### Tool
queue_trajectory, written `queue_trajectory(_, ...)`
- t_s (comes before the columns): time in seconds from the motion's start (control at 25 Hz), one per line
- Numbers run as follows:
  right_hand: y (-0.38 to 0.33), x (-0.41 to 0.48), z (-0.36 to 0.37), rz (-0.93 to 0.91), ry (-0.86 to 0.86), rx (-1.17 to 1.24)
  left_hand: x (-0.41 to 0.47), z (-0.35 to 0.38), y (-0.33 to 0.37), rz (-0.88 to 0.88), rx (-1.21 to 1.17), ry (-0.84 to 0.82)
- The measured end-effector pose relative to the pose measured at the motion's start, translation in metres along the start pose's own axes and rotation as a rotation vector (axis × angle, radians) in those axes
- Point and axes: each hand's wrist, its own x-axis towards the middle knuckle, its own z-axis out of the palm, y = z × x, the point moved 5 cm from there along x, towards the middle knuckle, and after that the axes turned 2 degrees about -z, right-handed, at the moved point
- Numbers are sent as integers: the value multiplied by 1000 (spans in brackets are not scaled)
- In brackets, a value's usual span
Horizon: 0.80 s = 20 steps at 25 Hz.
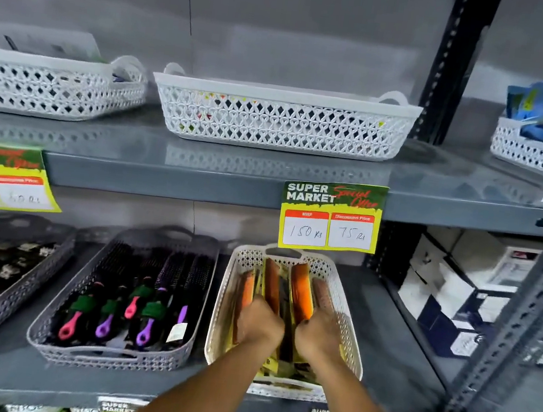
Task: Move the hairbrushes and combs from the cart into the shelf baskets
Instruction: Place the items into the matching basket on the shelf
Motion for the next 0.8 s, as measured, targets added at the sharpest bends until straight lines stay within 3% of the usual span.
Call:
queue_trajectory(0.32,4,2,11,126,-147,-288,8,9,-11,-46,114,5)
queue_trajectory(0.48,-6,4,13,62,-127,-555,12,12,-13,-46,187,2)
queue_trajectory(0.8,-12,6,18,-59,-128,-652,13,17,-11,-71,239,17)
